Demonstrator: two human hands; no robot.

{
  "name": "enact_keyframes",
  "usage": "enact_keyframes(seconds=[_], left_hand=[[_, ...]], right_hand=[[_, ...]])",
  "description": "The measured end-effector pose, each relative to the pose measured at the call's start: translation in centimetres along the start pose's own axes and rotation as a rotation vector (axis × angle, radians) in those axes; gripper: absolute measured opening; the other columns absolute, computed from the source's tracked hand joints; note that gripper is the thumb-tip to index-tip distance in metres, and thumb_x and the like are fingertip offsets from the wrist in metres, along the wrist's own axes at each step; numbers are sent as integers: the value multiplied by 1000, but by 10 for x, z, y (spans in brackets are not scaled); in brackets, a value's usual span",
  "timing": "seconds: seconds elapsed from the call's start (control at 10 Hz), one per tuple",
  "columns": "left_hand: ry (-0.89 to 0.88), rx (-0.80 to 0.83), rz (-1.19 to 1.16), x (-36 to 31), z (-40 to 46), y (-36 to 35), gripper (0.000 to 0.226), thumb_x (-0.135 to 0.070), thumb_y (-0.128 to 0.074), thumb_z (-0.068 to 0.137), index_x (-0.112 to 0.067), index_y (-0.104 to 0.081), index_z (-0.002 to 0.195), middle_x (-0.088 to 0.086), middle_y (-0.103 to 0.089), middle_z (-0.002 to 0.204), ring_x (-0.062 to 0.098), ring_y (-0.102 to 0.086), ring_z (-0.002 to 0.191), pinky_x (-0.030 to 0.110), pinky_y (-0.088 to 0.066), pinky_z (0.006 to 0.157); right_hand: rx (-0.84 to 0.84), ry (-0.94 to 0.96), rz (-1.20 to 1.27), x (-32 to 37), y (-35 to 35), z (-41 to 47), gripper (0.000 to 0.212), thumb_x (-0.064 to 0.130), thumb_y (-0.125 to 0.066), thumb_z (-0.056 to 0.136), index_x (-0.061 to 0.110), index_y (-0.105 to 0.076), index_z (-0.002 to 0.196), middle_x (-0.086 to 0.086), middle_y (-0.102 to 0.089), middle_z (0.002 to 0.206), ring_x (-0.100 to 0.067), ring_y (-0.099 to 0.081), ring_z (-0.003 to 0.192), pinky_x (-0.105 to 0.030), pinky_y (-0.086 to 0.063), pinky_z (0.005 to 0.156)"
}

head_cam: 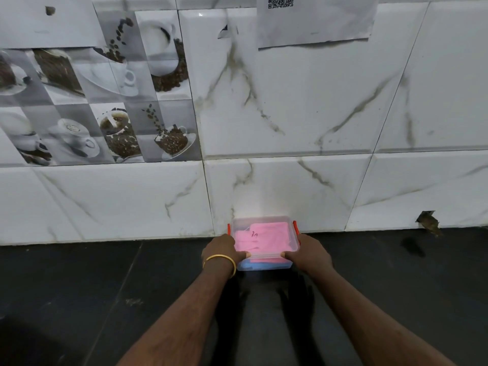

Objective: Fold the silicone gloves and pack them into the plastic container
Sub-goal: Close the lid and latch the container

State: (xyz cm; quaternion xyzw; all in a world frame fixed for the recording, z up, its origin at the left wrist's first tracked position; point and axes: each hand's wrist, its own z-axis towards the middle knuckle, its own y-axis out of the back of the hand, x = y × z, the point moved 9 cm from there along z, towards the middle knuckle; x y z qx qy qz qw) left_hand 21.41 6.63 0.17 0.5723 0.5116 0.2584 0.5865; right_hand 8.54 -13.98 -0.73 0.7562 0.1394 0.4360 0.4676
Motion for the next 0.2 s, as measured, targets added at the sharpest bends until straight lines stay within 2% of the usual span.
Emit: enact_keyframes(seconds=[0.1, 0.2], left_hand=[[-5, 11, 23, -3, -3, 3, 60, -58, -66, 80, -15, -59, 121, 9, -60, 128, 27, -57, 118, 36, -46, 93], [-10, 0, 98, -5, -13, -5, 58, -58, -56, 87, -15, -52, 127, 9, -58, 132, 28, -55, 120, 39, -44, 97]], right_hand=[[7, 3, -31, 3, 2, -5, 67, 52, -66, 79, 22, -48, 135, -5, -62, 128, -26, -59, 116, -46, -49, 97], [-10, 12, -158, 4, -7, -9, 72, 55, -58, 86, 21, -35, 145, -6, -53, 141, -29, -52, 127, -47, -44, 103]])
